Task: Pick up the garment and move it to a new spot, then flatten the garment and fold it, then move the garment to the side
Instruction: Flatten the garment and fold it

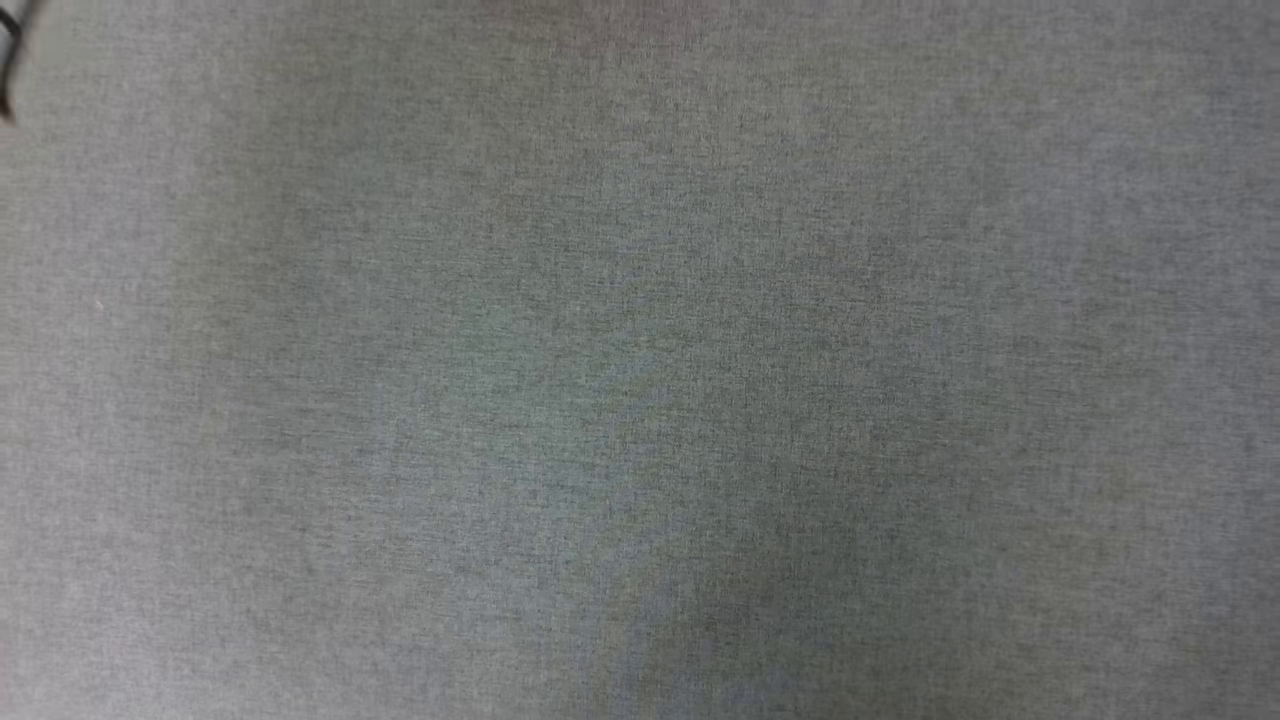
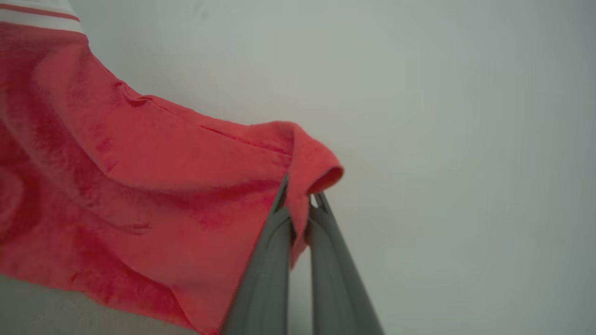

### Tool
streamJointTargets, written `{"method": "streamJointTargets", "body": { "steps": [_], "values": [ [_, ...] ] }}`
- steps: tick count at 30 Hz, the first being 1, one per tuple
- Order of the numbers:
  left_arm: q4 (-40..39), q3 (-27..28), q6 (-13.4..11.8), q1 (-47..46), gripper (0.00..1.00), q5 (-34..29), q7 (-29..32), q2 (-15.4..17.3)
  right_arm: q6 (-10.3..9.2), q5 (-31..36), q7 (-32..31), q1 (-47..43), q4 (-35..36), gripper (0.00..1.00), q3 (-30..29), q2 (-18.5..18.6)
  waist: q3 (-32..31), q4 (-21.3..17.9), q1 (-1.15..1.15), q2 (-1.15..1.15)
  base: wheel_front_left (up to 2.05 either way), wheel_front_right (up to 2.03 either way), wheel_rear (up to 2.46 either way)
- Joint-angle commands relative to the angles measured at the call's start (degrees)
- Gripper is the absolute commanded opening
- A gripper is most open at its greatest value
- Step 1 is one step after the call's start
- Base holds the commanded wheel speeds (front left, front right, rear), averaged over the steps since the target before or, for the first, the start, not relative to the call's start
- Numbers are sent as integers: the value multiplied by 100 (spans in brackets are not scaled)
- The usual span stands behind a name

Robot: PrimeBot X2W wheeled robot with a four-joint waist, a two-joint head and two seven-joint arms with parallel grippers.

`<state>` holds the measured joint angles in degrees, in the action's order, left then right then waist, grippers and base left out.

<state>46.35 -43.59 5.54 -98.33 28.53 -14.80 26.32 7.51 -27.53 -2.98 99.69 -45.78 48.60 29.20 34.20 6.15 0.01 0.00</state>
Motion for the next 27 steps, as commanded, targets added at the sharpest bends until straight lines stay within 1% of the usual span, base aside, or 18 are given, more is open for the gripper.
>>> {"method": "streamJointTargets", "body": {
  "steps": [1, 3, 5, 8, 12, 14, 20, 23, 27],
  "values": [
    [-6, -16, 21, 306, 0, 54, -30, -37, -4, -112, 98, -274, -38, 0, 84, 29, -79, -7, -1, 0, 0, 0, 0],
    [-63, -68, 53, 736, 0, 92, -41, -59, -4, -238, 221, -634, -51, 0, 204, 4, -174, -23, -1, 0, 0, 0, 0],
    [-244, -123, 70, 1119, 0, 21, -47, 15, -4, -400, 357, -1004, -14, 0, 286, -9, -262, -43, -1, 0, 0, 0, 0],
    [-599, -54, 30, 1929, 0, 87, -47, 39, -4, -518, 533, -1601, 87, 0, 412, 34, -413, -33, -1, 0, 0, 0, 0],
    [-1101, 46, -69, 2947, 0, 90, -44, 157, -4, -660, 648, -2397, 286, 0, 629, 140, -650, -35, -1, 0, 0, 0, 0],
    [-1334, 58, -159, 3484, 0, 50, -44, 199, -4, -753, 699, -2785, 417, 0, 703, 233, -805, -24, -1, 0, 0, 0, 0],
    [-1973, 54, -393, 5129, 0, 225, -39, 375, -4, -1102, 791, -3874, 773, 0, 981, 591, -1356, -40, -1, 0, 0, 0, 0],
    [-2212, 12, -489, 5819, 0, 297, -39, 569, -4, -1238, 766, -4341, 928, 0, 1066, 783, -1633, -68, -1, 0, 0, 0, 0],
    [-2489, -190, -572, 6705, 0, 401, 62, 834, -3, -1425, 685, -4993, 1143, 0, 1130, 994, -2017, -62, -1, 0, 0, 0, 0]
  ]
}}
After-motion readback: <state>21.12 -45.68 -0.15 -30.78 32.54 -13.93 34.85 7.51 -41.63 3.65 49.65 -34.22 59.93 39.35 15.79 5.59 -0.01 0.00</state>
